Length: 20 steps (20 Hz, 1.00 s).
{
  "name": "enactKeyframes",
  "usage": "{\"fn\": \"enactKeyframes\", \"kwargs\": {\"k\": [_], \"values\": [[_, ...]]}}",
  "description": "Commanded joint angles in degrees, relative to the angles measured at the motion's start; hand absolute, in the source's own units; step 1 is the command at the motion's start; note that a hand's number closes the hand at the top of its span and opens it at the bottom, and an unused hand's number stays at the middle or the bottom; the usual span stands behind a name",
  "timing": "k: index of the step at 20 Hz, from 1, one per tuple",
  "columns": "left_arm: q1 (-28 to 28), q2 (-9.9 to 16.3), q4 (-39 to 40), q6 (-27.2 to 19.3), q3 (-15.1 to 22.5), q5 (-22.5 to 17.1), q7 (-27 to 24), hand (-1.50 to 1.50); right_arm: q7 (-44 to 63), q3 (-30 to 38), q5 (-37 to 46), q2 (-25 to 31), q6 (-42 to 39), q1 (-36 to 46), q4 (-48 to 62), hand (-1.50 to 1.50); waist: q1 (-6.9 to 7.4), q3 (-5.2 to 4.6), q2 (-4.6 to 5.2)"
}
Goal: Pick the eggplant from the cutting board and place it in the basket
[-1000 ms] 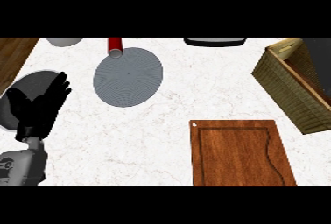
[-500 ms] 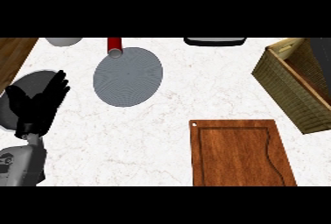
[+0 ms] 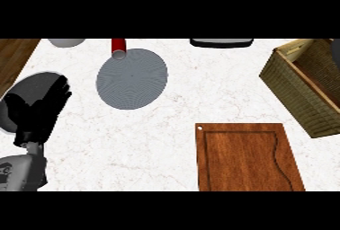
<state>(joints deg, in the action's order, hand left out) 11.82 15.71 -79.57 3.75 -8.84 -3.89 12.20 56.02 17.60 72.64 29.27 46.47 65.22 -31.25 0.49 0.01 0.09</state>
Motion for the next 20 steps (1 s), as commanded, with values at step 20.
{"fn": "enactKeyframes", "kwargs": {"k": [20], "values": [[-5.56, 1.46, -1.48, -1.39, -4.35, -1.05, -0.1, 0.0, 6.68, 5.17, -19.69, -3.82, -11.28, -38.85, -63.03, -1.5, -7.23, -0.03, -2.11]]}}
